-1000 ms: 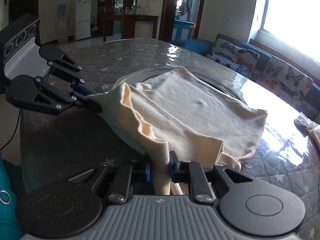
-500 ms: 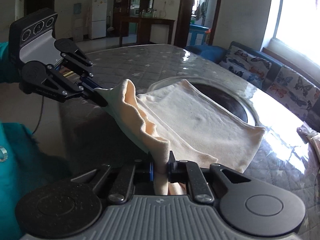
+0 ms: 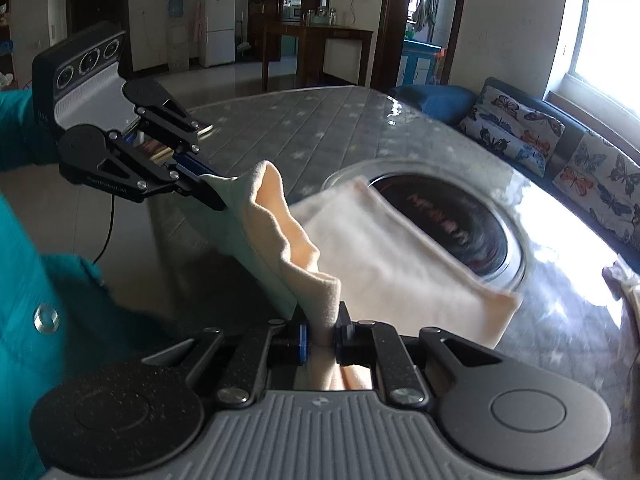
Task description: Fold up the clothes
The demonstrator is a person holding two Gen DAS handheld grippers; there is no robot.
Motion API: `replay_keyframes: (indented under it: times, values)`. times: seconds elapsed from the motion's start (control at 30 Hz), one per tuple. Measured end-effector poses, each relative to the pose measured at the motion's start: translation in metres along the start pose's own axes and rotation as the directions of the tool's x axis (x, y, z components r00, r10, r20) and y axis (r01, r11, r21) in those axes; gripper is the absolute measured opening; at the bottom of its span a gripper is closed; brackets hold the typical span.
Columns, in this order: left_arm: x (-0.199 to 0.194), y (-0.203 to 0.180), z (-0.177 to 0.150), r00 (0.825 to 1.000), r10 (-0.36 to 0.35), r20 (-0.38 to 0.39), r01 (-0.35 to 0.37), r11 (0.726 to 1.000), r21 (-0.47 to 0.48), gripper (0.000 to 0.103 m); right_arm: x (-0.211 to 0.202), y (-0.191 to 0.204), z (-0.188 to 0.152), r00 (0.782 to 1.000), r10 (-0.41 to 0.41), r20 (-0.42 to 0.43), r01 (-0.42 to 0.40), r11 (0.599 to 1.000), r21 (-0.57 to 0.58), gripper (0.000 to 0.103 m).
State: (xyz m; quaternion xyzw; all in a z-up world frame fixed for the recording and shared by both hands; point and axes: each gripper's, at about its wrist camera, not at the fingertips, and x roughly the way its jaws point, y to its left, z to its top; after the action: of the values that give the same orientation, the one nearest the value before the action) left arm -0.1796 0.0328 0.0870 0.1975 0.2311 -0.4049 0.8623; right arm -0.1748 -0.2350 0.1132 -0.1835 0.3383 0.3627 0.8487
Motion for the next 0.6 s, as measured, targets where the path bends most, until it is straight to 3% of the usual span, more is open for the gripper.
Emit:
replay_keyframes:
  times: [0.17,0.37,0.47,0.6]
  values:
    - [0.033,0.037,0.016,1.000,0.027,0.015,-0.027,0.999,-0.026,0.011,0.021,-0.041,0.023,1.000,0.000,0.005,0.000,1.000,0.017,0.011]
    - [0.101,0.089,0.021,0.996,0.079,-0.039,-0.082,0.993,-0.088,0.011,0.073,-0.101,0.047,1.000,-0.022,0.007,0.021,0.998,0.065,0.012]
    - [0.137,0.107,0.010,0.990,0.092,-0.106,-0.105,0.986,-0.129,0.011,0.115,-0.131,0.041,0.998,-0.063,0.005,0.061,0.984,0.165,0.027]
    - [0.153,0.119,0.000,0.987,0.092,-0.130,-0.116,0.975,-0.189,0.013,0.127,-0.141,0.019,0.992,-0.124,0.031,0.112,0.957,0.269,0.033]
